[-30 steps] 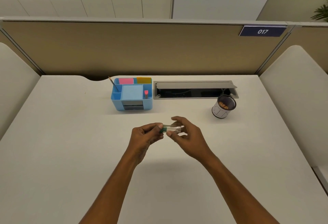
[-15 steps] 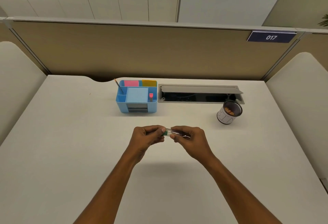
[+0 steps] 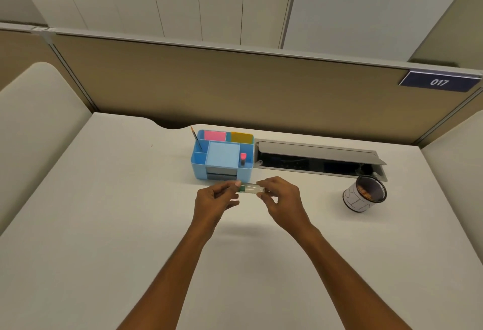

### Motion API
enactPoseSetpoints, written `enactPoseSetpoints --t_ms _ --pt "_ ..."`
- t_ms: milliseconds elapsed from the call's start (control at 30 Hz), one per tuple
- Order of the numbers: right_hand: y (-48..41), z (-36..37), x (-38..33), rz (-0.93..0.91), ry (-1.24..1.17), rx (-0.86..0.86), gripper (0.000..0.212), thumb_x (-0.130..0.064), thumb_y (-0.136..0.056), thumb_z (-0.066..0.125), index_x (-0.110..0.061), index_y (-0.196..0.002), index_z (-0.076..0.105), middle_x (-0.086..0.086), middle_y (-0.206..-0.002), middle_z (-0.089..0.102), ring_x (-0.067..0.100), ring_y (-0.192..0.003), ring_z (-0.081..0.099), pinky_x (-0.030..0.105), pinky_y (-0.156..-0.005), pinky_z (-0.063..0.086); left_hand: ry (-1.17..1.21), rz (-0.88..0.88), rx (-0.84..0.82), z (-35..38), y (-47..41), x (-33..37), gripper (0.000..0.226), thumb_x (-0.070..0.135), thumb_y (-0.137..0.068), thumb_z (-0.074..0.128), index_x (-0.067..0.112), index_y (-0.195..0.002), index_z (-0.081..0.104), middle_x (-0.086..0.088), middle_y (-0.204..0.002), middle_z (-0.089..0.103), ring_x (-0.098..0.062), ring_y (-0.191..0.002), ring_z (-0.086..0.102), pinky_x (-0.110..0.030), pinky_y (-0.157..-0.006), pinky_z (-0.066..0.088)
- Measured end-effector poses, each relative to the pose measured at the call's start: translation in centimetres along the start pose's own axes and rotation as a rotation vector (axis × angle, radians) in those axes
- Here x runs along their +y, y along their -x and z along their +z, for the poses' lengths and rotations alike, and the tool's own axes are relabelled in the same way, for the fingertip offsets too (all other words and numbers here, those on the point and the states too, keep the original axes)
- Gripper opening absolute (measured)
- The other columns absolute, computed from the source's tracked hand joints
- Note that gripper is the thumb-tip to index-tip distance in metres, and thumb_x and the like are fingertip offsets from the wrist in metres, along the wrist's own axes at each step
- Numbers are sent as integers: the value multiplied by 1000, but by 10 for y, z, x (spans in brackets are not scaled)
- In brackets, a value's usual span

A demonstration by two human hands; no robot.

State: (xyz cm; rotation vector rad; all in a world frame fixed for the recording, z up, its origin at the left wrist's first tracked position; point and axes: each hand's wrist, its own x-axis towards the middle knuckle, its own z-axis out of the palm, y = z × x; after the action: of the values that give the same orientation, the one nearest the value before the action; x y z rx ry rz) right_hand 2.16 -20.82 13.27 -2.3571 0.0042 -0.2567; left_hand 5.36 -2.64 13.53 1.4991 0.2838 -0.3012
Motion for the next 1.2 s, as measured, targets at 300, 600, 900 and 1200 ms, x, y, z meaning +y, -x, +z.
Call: enactPoseSetpoints --t_ms 300,600,900,1200 --pt "-75 45 0 107 -28 77 32 -19 -91 73 -12 -122 71 8 -117 66 21 -109 59 23 -77 53 -642 268 155 -37 -45 -45 65 51 -98 44 16 -153 40 -10 -159 44 -27 -147 41 -40 -116 37" --pt "-121 80 0 135 89 14 34 -20 -94 70 -12 -126 70 13 -123 67 25 -117 56 36 -94 53 -1145 373 63 -74 -75 -114 77 61 -97 2 16 -160 0 -3 -171 0 -18 -157 -4 -31 -124 -5" --pt "-128 106 7 178 131 -40 34 -25 -96 66 -15 -129 67 9 -124 66 24 -121 54 43 -96 57 -1232 387 -36 -74 -91 -141 77 60 -97 0 15 -159 4 -7 -171 9 -19 -155 -1 -27 -119 -17" --pt "-132 105 7 143 243 -113 39 -22 -98 63 -15 -137 59 10 -135 61 24 -129 49 37 -102 50 -1301 345 -39 -73 -98 -149 72 55 -102 23 10 -159 22 -11 -167 25 -25 -154 21 -32 -122 -9"
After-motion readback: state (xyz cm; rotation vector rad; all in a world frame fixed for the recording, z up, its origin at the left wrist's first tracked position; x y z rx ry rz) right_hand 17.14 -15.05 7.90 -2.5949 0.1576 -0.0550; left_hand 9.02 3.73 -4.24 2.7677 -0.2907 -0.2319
